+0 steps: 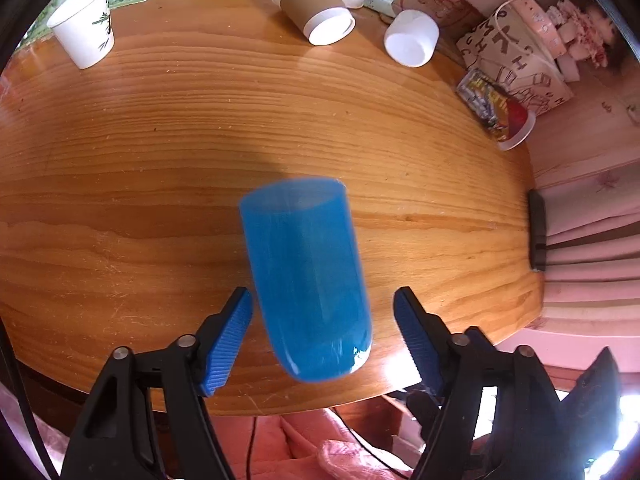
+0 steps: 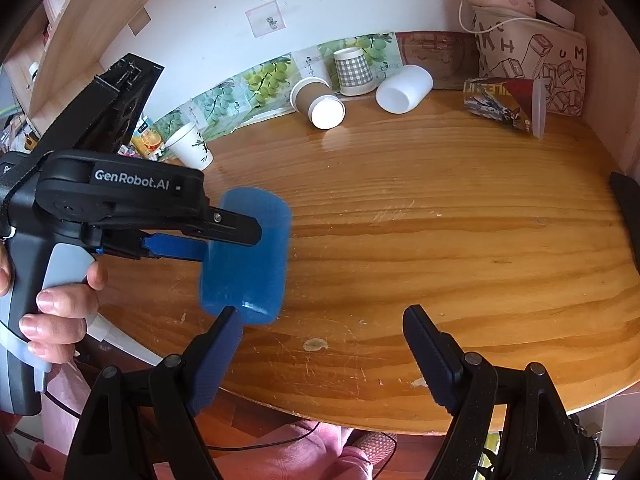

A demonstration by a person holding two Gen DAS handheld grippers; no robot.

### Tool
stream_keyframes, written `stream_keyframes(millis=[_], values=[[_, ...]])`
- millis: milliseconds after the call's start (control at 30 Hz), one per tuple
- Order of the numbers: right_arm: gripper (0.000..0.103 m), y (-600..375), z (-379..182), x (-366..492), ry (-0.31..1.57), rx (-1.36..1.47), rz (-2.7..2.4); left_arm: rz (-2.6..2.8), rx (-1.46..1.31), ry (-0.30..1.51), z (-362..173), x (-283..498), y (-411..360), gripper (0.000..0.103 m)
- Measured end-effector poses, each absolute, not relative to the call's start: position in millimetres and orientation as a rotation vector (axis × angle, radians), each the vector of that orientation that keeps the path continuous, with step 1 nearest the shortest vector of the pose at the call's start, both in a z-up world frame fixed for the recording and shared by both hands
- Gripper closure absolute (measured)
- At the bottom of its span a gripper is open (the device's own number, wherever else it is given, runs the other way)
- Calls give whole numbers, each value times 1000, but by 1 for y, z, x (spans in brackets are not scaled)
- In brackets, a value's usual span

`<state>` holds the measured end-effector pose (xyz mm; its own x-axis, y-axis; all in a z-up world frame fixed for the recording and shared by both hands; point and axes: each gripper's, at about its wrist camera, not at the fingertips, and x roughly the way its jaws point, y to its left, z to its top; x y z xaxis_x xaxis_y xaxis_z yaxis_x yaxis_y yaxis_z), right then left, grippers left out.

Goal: Flip cup upright
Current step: 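Lift the blue cup with the left gripper and carry it toward the right tool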

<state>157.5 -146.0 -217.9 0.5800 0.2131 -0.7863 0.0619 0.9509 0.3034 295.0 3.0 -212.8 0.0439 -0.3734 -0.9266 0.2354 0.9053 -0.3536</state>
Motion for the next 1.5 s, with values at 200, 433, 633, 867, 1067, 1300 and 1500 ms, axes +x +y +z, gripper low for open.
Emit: stream_keyframes(millis=[200, 433, 633, 867, 1067, 1300, 1500], values=[[20, -141, -221, 162, 963, 314, 116, -471, -122, 1382, -195, 293, 11, 20], [20, -134, -220, 167, 964, 309, 140, -407, -85, 1319, -181, 286, 31, 20], [20, -122, -217, 177, 955, 294, 165, -339, -117, 1287, -182, 281, 61, 20], [20, -103, -216, 191, 956, 266, 173, -287, -144, 1282, -183, 279, 99, 20], [20, -82, -213, 208, 958, 236, 168, -259, -142, 1295, -187, 284, 127, 20], [20, -59, -215, 230, 977, 229, 135, -284, -125, 1332, -194, 296, 152, 20], [20, -45, -220, 247, 987, 240, 86, -310, -79, 1373, -200, 313, 164, 20]])
